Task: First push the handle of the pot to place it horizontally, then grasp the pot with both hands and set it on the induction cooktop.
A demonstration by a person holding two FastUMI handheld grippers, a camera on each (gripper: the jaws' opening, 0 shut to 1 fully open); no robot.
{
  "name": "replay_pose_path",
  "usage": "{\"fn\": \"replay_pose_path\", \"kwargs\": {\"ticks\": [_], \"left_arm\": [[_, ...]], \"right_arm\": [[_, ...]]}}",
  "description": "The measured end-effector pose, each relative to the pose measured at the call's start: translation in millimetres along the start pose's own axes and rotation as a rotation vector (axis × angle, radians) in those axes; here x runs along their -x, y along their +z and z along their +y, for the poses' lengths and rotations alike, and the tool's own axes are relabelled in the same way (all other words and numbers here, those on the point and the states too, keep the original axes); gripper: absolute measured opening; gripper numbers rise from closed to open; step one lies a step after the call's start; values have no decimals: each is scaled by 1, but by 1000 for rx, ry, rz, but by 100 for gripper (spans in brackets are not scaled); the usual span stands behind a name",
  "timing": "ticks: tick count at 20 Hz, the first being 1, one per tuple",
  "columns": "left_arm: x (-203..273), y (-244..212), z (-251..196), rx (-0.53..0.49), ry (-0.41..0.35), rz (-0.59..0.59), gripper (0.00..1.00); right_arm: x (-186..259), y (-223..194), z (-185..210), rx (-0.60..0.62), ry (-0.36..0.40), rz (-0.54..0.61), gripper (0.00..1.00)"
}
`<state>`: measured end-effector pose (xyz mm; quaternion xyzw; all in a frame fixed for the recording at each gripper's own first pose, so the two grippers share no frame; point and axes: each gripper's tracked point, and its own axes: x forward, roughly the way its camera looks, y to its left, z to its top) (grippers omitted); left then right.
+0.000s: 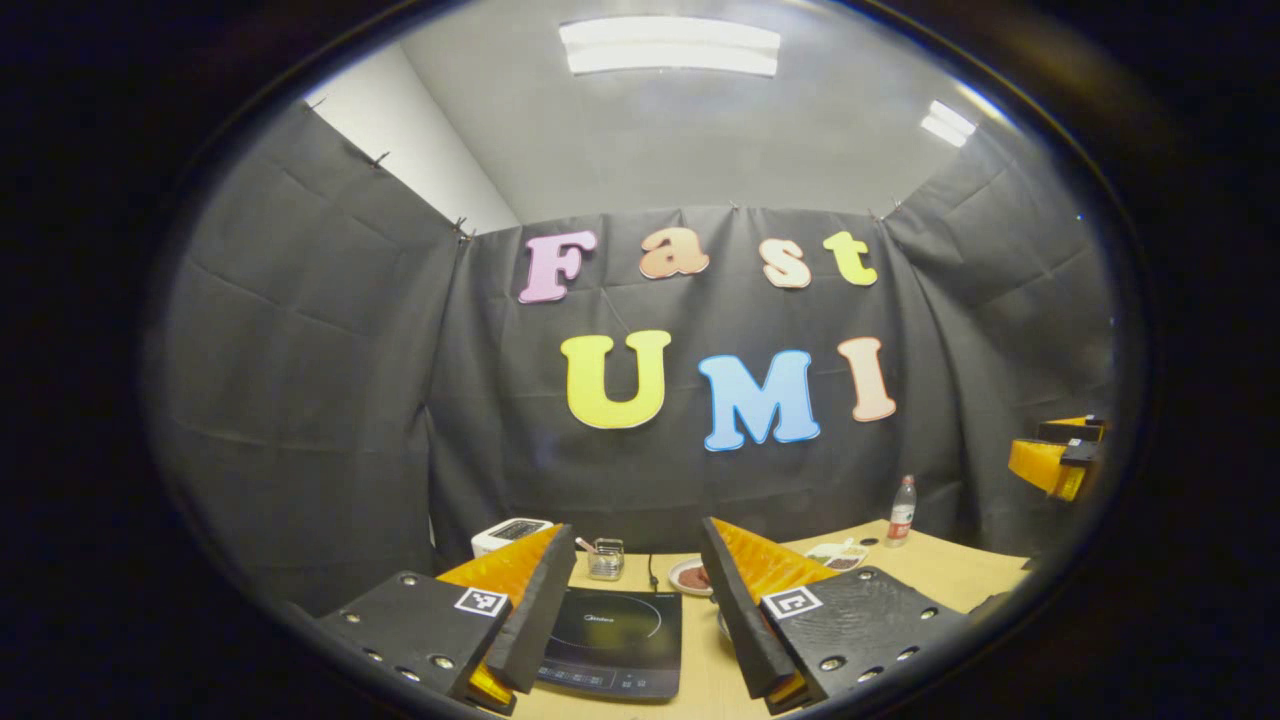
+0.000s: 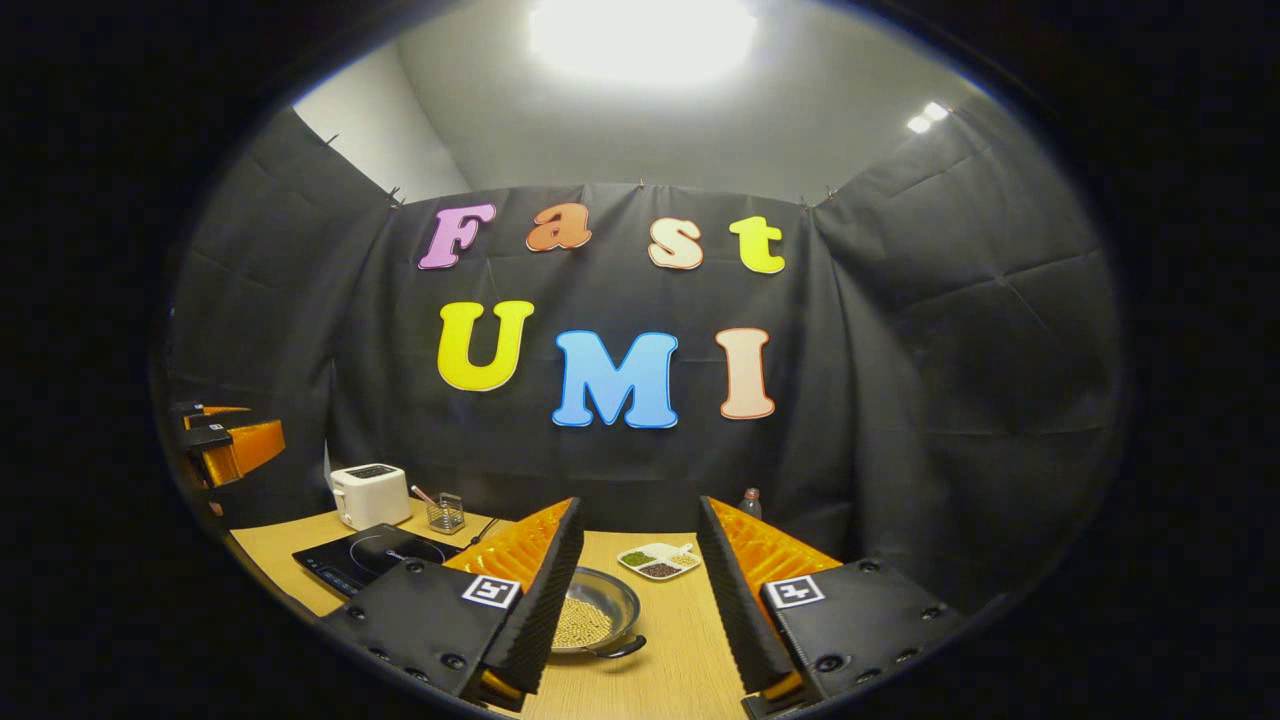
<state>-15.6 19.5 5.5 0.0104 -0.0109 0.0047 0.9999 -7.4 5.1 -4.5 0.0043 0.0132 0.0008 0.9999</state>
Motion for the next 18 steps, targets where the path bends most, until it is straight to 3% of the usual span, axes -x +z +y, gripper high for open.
{"fn": "replay_pose_path", "kwargs": {"ticks": [3, 5, 6, 8, 10, 14, 18], "left_arm": [[0, 0, 2, 3, 0, 1, 74], [-1, -1, 6, 4, 2, 1, 74], [-1, -1, 7, 6, 1, 0, 74], [-2, -1, 9, 6, 0, -1, 74], [-4, -1, 10, 5, -5, -2, 74], [-6, -4, 18, 6, -8, -1, 74], [-7, -6, 30, 9, -10, 0, 74]], "right_arm": [[-1, -2, 3, -1, 4, 9, 64], [-1, -2, 9, -3, 18, 17, 51], [-1, -3, 11, 2, 21, 20, 51], [-2, -3, 12, 0, 32, 21, 34], [1, -4, 18, -2, 45, 32, 37], [1, 0, 12, 9, -1, 9, 4], [-8, -17, 29, 19, 43, 65, 2]]}}
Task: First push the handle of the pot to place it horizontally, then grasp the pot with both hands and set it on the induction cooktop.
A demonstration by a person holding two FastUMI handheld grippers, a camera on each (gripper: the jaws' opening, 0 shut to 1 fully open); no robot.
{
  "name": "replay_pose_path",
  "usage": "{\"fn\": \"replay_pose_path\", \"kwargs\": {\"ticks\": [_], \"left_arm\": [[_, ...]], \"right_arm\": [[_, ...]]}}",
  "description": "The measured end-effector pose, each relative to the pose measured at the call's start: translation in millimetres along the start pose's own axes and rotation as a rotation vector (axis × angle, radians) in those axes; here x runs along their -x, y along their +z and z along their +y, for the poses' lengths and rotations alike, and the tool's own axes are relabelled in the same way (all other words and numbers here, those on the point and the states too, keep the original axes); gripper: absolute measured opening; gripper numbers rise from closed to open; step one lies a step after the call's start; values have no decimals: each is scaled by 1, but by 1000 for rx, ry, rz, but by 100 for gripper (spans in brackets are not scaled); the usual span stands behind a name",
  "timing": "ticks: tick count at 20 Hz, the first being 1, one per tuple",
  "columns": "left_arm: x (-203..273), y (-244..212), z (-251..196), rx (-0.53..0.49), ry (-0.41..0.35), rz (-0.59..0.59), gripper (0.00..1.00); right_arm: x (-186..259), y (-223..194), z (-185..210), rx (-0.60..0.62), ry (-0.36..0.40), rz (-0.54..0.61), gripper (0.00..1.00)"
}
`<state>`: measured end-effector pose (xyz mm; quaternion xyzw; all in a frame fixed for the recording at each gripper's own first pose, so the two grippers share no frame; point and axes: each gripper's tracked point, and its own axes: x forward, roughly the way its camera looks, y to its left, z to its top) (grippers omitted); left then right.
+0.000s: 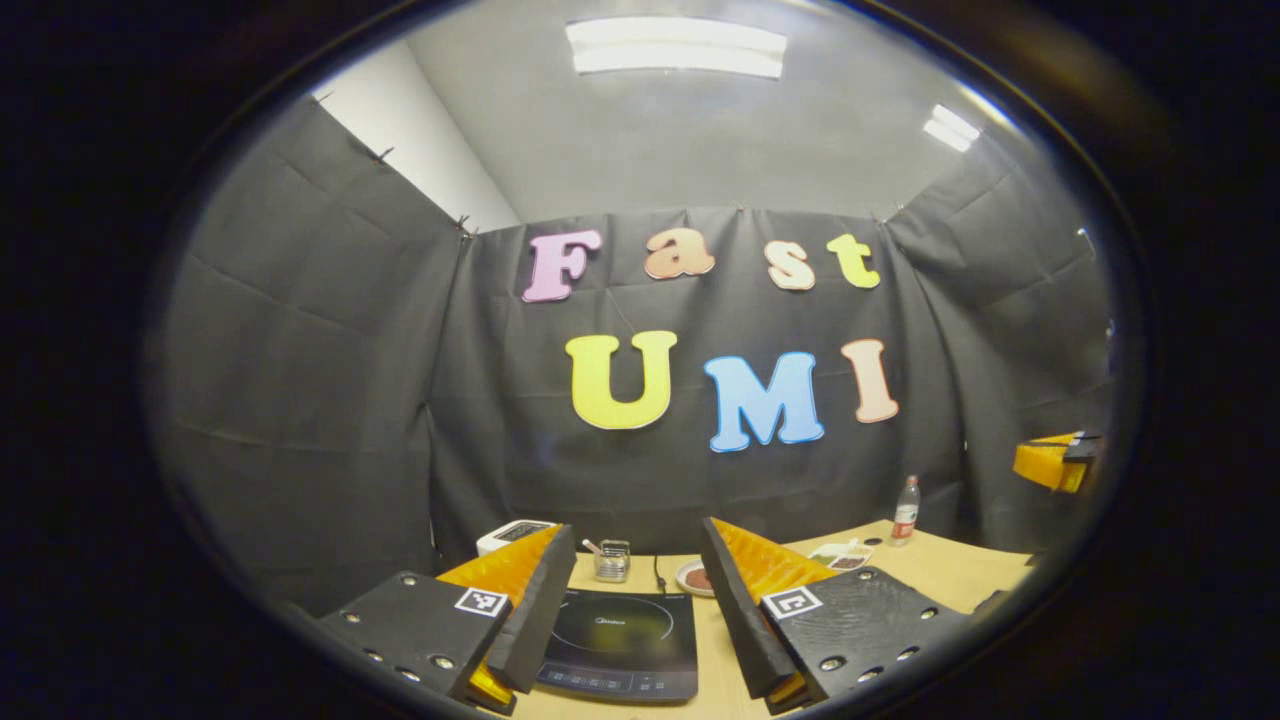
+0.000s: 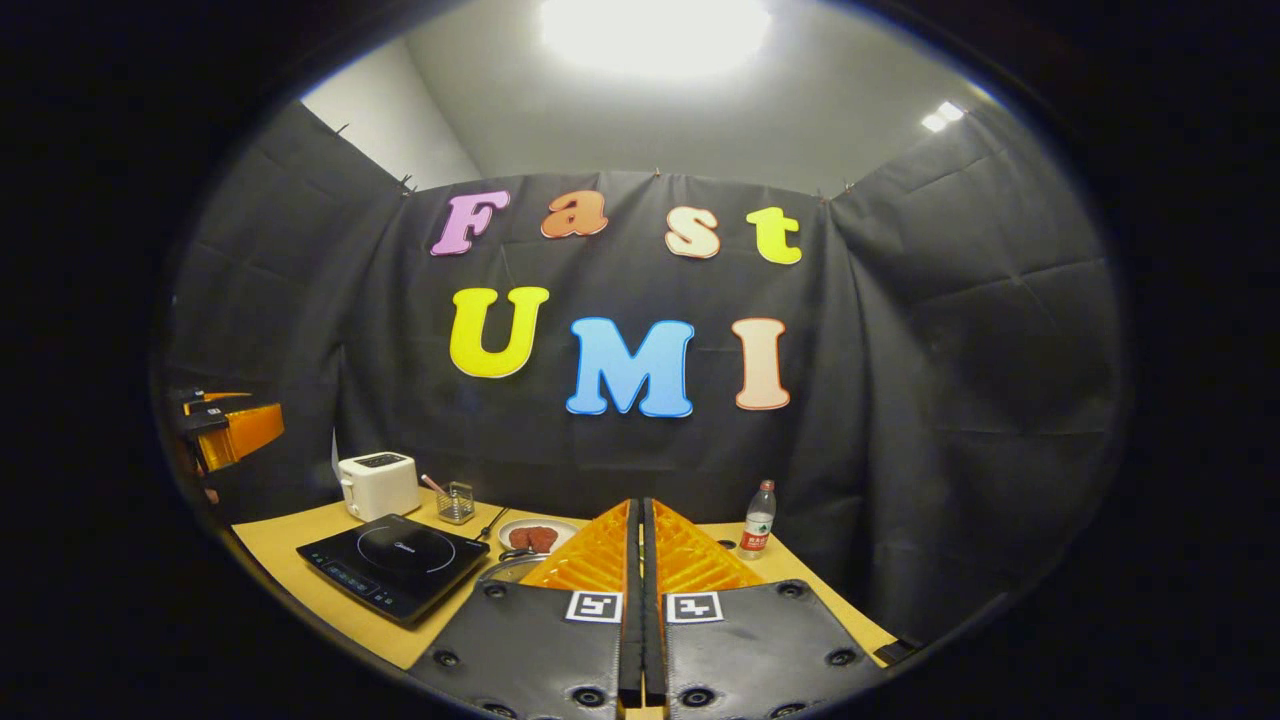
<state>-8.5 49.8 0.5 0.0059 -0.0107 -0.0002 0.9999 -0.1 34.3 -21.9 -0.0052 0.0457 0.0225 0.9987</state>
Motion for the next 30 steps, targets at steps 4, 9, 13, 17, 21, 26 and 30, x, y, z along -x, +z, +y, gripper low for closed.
{"fn": "replay_pose_path", "kwargs": {"ticks": [4, 9, 13, 17, 21, 26, 30], "left_arm": [[0, 0, 8, 7, -19, -8, 74], [3, -1, 23, 21, -2, -13, 74], [-2, -8, 26, 20, 28, -1, 74], [-13, -11, 23, 13, 74, 2, 77], [-30, -16, 16, 0, 121, 16, 77], [-48, -22, 7, -28, 163, 37, 74], [-60, -26, 1, -45, 179, 52, 74]], "right_arm": [[-7, -29, 12, 16, 37, 89, 2], [-10, -65, 28, 47, 110, 195, 2], [-17, -108, 41, 58, 204, 316, 2], [-25, -147, 48, 97, 292, 408, 2], [-33, -183, 54, 132, 394, 501, 2], [-48, -222, 58, 118, 485, 619, 2], [-57, -246, 57, 110, 522, 703, 2]]}}
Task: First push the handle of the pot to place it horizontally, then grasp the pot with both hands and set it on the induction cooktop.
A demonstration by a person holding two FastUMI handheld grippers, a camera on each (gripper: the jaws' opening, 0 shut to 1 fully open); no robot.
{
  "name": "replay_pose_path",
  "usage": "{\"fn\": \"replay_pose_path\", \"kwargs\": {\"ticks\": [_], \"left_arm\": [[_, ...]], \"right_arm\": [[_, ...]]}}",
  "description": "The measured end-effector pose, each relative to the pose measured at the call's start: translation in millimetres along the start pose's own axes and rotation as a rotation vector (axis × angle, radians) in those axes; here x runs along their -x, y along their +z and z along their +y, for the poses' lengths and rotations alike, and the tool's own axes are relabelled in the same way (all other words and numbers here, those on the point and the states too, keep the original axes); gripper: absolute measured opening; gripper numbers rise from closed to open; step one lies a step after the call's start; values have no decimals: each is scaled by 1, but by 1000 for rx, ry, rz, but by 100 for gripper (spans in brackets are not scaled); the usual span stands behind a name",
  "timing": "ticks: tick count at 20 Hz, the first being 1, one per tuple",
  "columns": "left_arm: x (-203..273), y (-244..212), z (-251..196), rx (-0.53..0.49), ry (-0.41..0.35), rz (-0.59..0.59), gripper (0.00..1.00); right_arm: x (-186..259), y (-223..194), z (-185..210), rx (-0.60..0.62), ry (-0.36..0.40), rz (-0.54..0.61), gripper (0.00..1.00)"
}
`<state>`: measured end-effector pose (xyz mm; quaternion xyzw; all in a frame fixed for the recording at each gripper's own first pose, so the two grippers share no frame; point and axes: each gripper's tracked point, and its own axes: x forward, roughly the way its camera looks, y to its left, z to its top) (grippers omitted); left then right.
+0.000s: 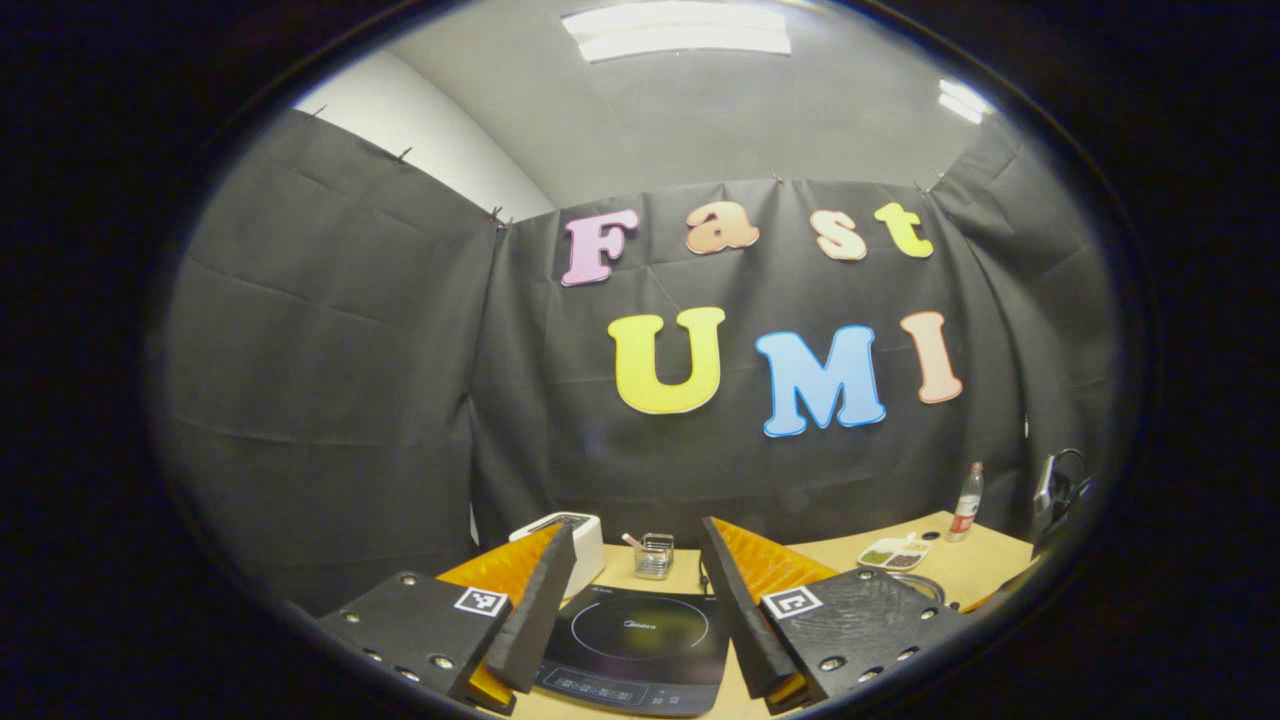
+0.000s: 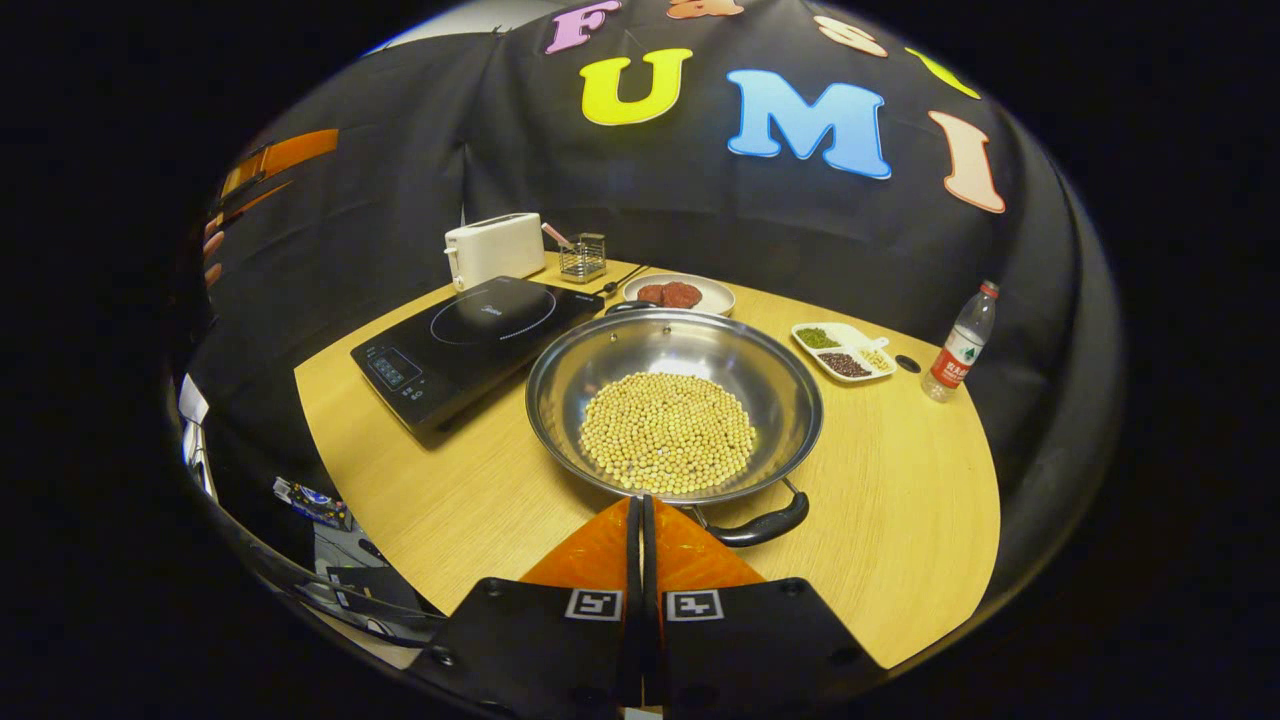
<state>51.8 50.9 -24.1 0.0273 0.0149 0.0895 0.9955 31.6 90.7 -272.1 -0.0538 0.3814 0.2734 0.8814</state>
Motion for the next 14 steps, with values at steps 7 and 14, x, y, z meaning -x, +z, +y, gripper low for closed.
{"fn": "replay_pose_path", "kwargs": {"ticks": [7, 14], "left_arm": [[-7, -7, -9, -14, 12, 16, 74], [-11, -11, -12, -21, 34, 25, 74]], "right_arm": [[-23, -24, -6, -33, 49, 131, 2], [-29, -36, -20, -82, 35, 179, 2]]}}
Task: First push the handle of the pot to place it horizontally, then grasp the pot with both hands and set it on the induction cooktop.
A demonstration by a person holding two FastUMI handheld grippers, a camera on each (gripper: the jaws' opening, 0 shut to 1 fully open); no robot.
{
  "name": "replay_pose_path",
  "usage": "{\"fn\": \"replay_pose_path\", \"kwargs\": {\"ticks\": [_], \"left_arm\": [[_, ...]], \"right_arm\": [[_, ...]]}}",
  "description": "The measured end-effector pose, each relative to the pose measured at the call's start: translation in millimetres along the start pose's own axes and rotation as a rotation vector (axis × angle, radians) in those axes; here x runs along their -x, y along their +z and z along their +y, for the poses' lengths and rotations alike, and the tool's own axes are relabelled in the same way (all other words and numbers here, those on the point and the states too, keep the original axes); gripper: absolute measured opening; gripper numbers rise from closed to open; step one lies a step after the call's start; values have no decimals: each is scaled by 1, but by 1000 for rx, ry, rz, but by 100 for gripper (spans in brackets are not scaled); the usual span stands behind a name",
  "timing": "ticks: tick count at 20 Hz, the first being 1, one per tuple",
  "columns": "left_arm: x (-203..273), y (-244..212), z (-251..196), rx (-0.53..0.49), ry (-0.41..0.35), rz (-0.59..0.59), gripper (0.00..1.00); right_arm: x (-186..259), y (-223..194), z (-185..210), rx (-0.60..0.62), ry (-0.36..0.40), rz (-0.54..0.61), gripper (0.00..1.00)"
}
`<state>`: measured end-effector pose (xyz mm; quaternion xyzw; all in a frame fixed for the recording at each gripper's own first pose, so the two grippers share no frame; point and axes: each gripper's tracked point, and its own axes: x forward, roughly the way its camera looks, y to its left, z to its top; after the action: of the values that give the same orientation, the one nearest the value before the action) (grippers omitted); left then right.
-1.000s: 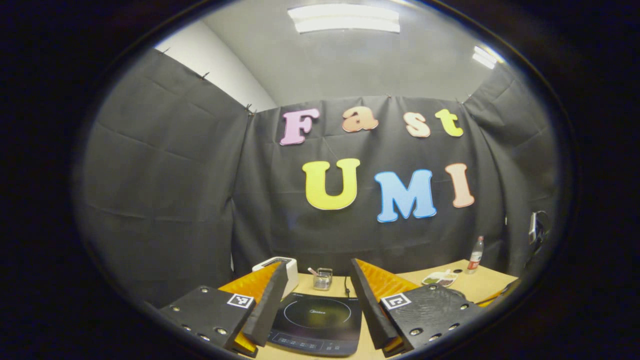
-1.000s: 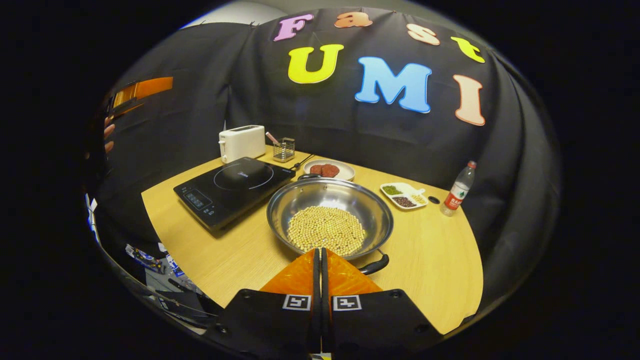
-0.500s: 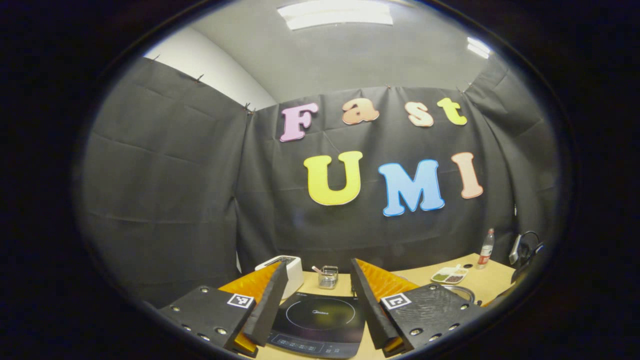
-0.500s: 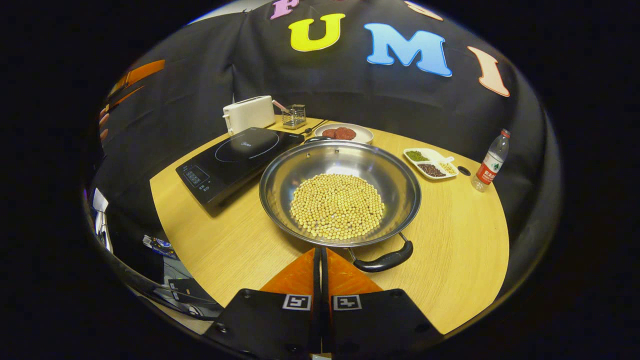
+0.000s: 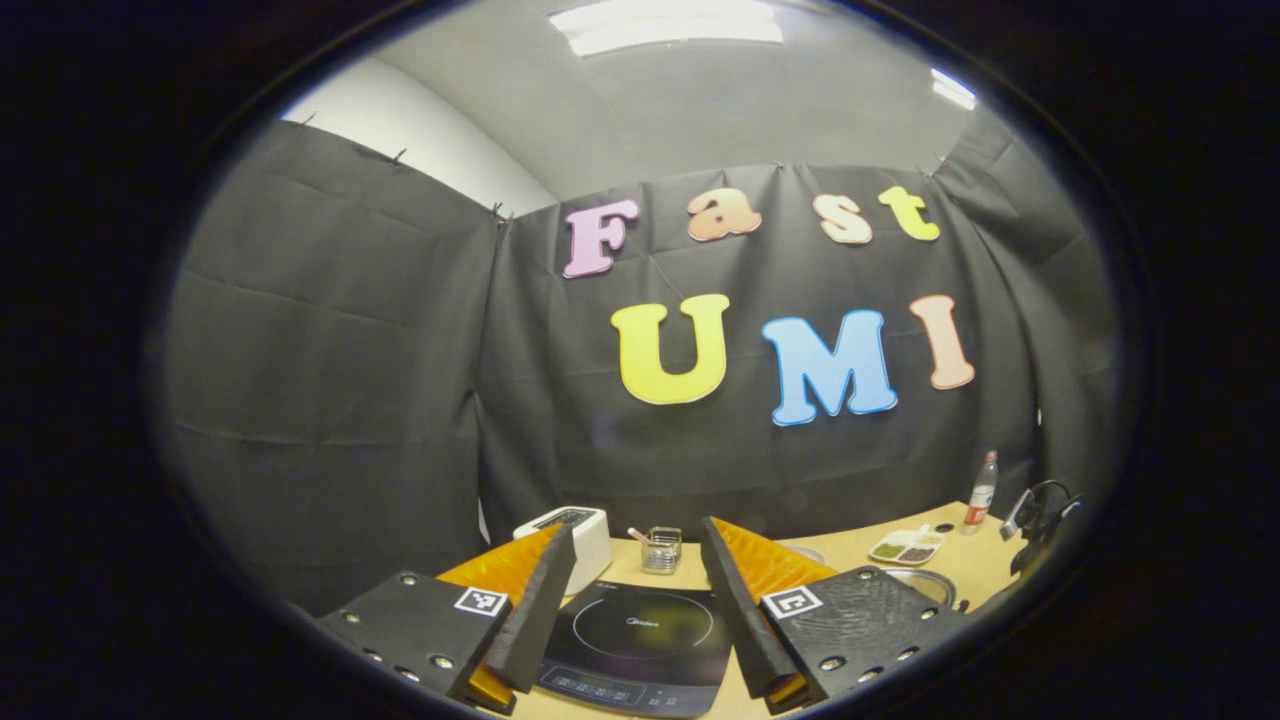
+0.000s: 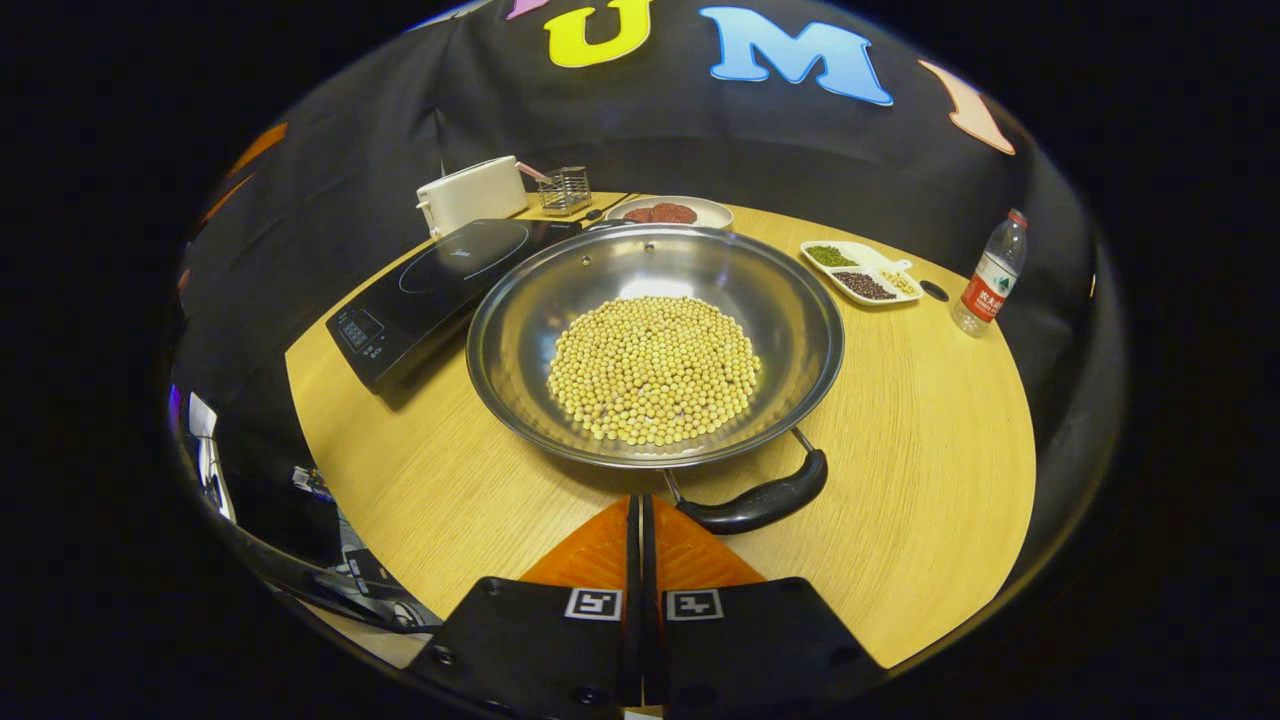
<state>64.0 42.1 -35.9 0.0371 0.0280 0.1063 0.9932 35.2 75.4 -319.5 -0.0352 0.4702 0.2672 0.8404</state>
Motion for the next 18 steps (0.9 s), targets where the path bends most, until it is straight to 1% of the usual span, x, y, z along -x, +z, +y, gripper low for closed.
{"fn": "replay_pose_path", "kwargs": {"ticks": [9, 10, 11, 12, 13, 14, 18], "left_arm": [[-7, -5, -20, 3, -7, 8, 74], [-9, -6, -23, 3, -8, 9, 77], [-10, -6, -25, 3, -8, 11, 77], [-9, -8, -26, 3, -9, 13, 74], [-10, -8, -28, 3, -9, 15, 74], [-11, -9, -31, 2, -10, 16, 77], [-14, -11, -38, -4, -7, 21, 77]], "right_arm": [[2, 4, -34, -27, -47, -7, 2], [2, 4, -36, -31, -51, -9, 2], [1, 4, -39, -35, -55, -9, 2], [1, 5, -43, -39, -58, -10, 2], [1, 6, -46, -41, -60, -9, 2], [1, 9, -49, -43, -61, -13, 2], [-3, 15, -58, -48, -67, -17, 2]]}}
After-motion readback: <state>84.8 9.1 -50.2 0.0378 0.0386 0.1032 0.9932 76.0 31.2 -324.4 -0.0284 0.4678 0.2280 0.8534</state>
